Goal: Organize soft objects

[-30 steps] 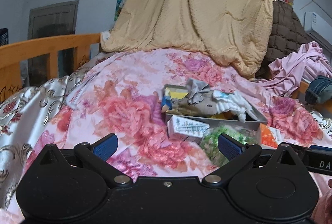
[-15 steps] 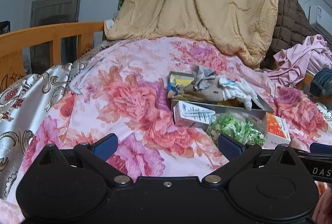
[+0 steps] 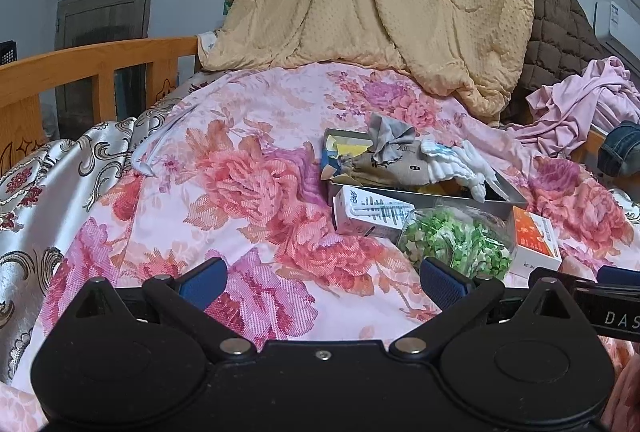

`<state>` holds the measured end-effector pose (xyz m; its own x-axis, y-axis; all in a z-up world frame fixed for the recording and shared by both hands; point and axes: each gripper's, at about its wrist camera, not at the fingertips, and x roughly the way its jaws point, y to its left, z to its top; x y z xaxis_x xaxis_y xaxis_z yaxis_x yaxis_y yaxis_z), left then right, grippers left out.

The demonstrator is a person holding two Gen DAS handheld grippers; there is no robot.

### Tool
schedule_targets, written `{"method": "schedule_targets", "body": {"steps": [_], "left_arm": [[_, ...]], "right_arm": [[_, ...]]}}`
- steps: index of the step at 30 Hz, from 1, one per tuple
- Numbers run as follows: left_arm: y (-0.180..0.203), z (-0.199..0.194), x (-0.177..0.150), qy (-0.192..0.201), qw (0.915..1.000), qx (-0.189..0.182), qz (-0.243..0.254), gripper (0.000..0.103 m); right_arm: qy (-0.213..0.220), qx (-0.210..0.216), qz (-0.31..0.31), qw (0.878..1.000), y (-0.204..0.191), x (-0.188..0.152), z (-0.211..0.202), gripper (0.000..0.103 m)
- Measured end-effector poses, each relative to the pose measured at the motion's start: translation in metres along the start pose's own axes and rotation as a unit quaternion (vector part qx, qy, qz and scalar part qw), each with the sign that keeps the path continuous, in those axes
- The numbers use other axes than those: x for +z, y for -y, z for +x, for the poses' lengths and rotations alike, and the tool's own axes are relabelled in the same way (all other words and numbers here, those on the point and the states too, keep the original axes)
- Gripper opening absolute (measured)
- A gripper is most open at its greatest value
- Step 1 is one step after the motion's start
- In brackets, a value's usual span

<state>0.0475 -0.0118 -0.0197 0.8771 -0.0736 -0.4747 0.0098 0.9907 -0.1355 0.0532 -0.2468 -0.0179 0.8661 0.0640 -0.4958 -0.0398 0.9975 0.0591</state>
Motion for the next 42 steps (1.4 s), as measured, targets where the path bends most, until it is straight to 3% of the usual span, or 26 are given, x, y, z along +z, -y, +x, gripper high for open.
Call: {"method": "schedule_targets", "body": {"steps": [25,37,42], "left_arm": [[-0.0045,0.0034,-0.0026,-0.010,0.9999,0.005,-0.008,0.102],[-0.0043,0.0053,-0.0001,-0.027,0.9990,0.029,-0.021,0.102],[-0.0030,0.0042,-0.0004,-0.025,0.9994,0.019,-0.016,0.102]], "right_arm": [[-0.002,0.000,0.000,1.000,-0.0006,-0.0011,0.0019,0.103],[-0.002,0.000,0.000,1.000,-0.0007,-0.0010,0.0019,0.103],[-0.002,0.001,0.000,1.000,-0.0005,-0.0010,0.0019,0.103]]}}
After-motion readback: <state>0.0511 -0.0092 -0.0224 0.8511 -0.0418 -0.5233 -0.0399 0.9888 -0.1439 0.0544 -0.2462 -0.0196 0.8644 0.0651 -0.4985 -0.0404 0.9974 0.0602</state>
